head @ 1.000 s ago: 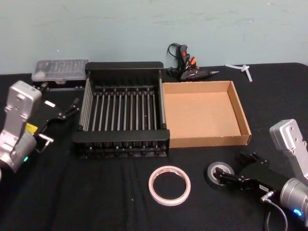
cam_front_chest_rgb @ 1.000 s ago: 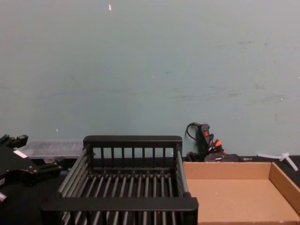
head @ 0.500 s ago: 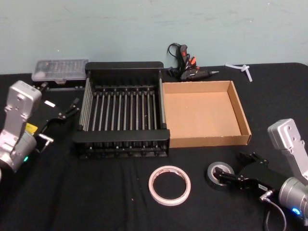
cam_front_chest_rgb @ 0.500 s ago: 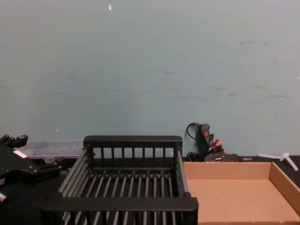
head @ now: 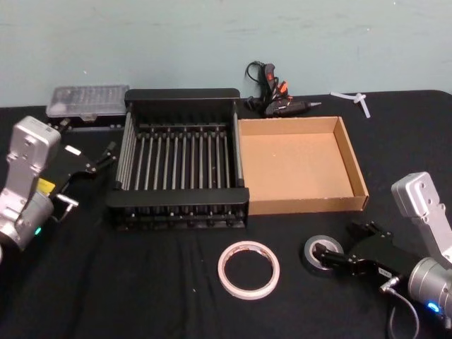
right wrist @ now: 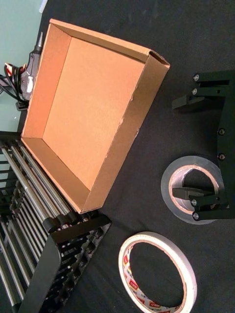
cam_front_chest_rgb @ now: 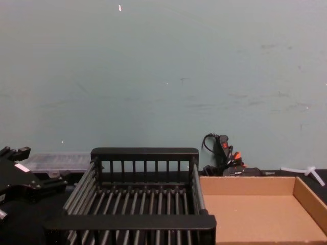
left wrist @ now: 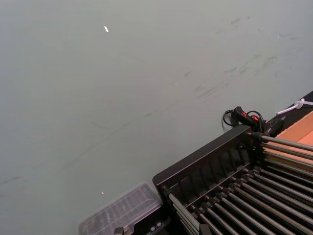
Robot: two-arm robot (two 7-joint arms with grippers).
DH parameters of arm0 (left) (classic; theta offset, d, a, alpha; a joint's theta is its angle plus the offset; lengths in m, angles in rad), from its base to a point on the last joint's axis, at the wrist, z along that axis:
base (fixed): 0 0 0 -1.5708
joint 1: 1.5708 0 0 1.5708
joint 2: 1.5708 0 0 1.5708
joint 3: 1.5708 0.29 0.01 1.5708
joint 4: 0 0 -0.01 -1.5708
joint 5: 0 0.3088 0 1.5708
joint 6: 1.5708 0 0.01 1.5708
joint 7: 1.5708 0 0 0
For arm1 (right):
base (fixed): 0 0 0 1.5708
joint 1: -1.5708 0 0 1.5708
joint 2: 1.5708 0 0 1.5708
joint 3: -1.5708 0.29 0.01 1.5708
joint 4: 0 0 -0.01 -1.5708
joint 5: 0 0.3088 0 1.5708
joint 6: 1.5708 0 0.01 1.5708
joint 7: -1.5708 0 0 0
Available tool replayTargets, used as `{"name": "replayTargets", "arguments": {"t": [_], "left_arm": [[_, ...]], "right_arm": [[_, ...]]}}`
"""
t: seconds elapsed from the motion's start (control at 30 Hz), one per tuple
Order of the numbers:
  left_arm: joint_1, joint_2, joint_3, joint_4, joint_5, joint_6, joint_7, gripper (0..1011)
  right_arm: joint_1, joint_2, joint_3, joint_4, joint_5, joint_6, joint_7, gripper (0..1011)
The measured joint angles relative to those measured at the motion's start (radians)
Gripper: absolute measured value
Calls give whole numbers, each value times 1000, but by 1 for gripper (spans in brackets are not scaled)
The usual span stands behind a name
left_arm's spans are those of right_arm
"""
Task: Pick up the white tape and place it into the black box , Pick up the silver tape and place it into the brown box.
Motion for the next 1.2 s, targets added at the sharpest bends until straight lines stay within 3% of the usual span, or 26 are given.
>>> {"name": "replayTargets", "arguments": {"t": [0.23, 0.63, 1.0, 1.2], "left_arm": [[0, 0, 0, 0, 0, 0, 0, 1001], [0, 0, 0, 0, 0, 0, 0, 1001], [0, 0, 0, 0, 0, 0, 0, 1001], [0, 0, 0, 0, 0, 0, 0, 1001]], "right_arm": [[0, 1, 0, -1, 1, -1, -1, 924], [-1, 1, 0, -2, 3, -2, -1, 573], [-1, 2, 0, -2, 4, -2, -1, 190], [-1, 2, 0, -2, 4, -2, -1, 152]]}}
